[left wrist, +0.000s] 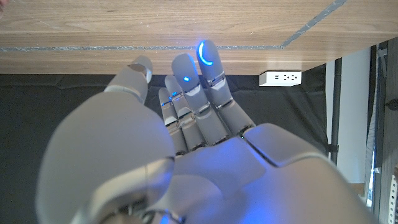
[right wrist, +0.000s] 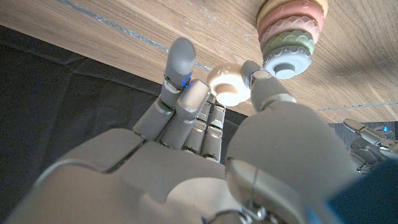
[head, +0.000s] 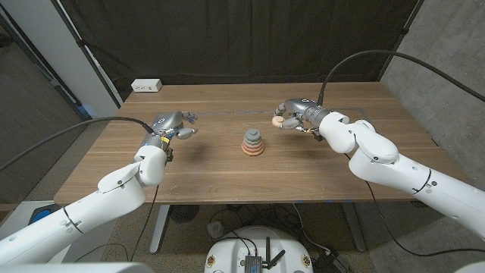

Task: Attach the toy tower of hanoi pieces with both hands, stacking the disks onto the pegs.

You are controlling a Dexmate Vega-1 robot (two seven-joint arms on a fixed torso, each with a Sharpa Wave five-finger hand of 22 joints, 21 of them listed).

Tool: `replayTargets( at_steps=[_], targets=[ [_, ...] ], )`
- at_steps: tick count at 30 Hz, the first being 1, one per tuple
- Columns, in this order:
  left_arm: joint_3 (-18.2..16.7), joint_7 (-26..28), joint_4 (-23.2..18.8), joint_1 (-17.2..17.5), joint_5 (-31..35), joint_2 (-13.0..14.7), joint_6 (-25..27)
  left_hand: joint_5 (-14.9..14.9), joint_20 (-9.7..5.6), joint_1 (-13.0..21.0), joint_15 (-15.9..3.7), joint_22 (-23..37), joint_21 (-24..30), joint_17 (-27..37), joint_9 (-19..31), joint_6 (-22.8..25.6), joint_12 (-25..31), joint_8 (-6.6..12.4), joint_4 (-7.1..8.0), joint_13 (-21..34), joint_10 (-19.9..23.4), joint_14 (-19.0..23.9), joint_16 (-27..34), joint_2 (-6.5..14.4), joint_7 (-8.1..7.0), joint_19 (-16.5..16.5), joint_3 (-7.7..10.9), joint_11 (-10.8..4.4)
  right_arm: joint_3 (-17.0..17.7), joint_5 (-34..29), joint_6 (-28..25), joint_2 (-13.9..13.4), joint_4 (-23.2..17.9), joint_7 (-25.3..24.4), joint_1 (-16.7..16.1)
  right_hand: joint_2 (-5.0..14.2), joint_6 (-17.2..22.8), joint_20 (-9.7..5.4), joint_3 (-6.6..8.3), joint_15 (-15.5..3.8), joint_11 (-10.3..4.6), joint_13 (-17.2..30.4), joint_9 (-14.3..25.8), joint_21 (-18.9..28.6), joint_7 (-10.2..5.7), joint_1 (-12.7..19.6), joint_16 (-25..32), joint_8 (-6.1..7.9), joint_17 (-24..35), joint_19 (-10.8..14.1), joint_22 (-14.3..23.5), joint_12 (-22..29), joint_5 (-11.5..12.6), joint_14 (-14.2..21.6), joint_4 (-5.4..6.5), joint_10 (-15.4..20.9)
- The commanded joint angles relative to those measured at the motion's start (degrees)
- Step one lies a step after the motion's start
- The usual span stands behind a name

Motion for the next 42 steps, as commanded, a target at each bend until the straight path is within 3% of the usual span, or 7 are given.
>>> replayTargets(
  at_steps=[1, 16, 42],
  targets=[
    [1.1, -0.9, 1.6, -1.7, 0.5, -0.8, -2.0, 0.3, -7.16, -0.1, -3.04, 0.0, 0.5, 0.0, 0.1, 0.4, -0.2, -0.06, -0.04, 0.3, 0.4, 0.2, 0.1, -0.2, 0.08, 0.3, 0.43, 0.08, 0.1, -1.3, 1.7, 2.4, 1.5, 1.6, 0.6, 3.12, 0.9, -0.29, 0.13, -0.1, -2.09, 0.3, 0.2, 0.2, -0.46, 3.4, 0.1, 0.44, 0.0, 0.0, 0.1, 0.2, 0.4, 0.1, 0.24, 2.8],
    [2.0, -1.9, 3.4, -3.7, 0.9, -1.6, -2.7, 0.3, -7.17, 0.0, -3.04, 0.0, 0.5, 0.0, 0.2, 0.6, -0.2, -0.08, -0.06, 0.4, 0.5, 0.2, 0.2, -0.1, 0.11, 0.3, 0.63, 0.05, -1.1, -2.7, 5.3, 4.8, 4.3, 3.2, 3.2, 3.24, 1.1, -0.29, 0.01, -0.1, -2.0, 0.5, 0.2, 0.3, -0.53, 3.5, 0.3, 0.41, 0.2, 0.0, 0.2, 0.0, 0.5, 0.1, 0.24, 2.9],
    [1.5, -2.5, 1.9, -2.6, 1.4, -0.7, -1.9, 0.3, -7.15, -0.2, -3.04, 0.0, 0.5, 0.0, 0.2, 0.5, -0.3, -0.2, -0.02, 0.4, 0.5, 0.2, 0.2, -0.2, 0.01, 0.3, 0.8, -0.01, -2.2, -3.1, 10.7, 7.8, 6.5, 5.8, 5.2, 3.41, 1.0, -0.29, -0.16, -0.1, -2.0, 0.7, 0.2, 0.4, -0.45, 3.7, 0.2, 0.26, 0.1, -0.1, 0.1, -0.2, 0.6, 0.0, 0.22, 3.0]
  ],
)
